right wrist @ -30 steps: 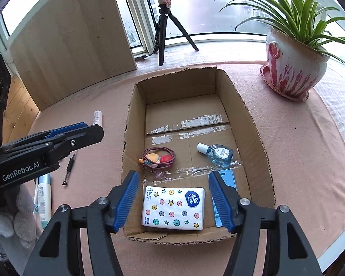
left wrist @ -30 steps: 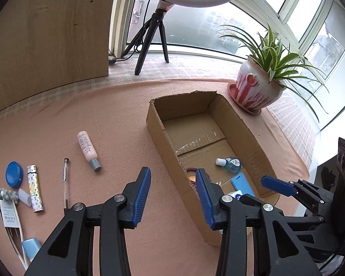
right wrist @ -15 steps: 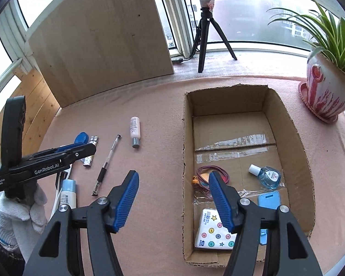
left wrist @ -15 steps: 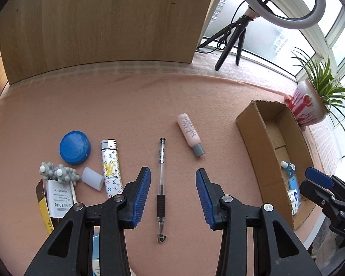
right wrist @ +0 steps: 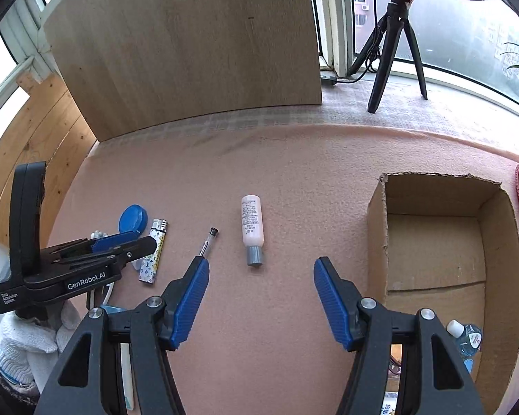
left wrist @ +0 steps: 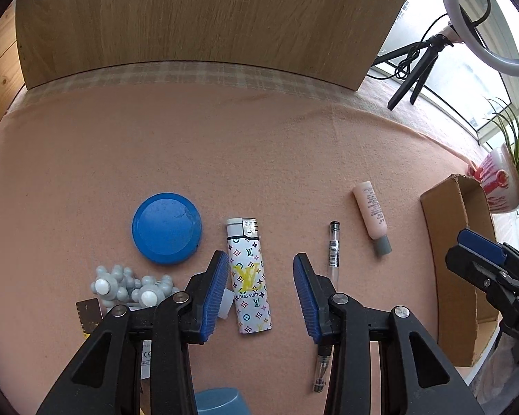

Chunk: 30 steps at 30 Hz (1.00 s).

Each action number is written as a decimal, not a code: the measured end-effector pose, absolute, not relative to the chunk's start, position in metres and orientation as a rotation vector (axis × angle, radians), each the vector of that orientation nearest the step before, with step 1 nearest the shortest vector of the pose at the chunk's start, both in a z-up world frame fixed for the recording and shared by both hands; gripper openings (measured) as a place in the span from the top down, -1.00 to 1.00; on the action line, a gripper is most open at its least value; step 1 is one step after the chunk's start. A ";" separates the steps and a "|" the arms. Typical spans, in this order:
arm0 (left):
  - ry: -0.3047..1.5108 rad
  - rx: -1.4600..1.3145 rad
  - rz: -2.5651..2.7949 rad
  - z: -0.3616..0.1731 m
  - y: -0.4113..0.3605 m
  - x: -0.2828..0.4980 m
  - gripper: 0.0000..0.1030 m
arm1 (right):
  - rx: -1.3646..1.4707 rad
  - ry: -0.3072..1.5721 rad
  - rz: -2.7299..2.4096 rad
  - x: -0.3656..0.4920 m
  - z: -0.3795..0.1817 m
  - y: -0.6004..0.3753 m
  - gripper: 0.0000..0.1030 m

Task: Organize objects
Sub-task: 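Grasp the pink lotion bottle with the right gripper while the left grasps the patterned lighter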

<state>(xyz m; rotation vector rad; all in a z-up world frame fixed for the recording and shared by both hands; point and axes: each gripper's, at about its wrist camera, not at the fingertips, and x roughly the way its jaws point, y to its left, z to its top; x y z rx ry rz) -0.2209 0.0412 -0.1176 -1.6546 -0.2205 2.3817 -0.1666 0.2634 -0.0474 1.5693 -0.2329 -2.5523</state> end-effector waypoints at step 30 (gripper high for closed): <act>-0.144 -1.661 2.351 -0.134 0.054 -0.211 0.54 | 1.778 -0.097 -2.480 -0.229 -0.116 0.241 0.65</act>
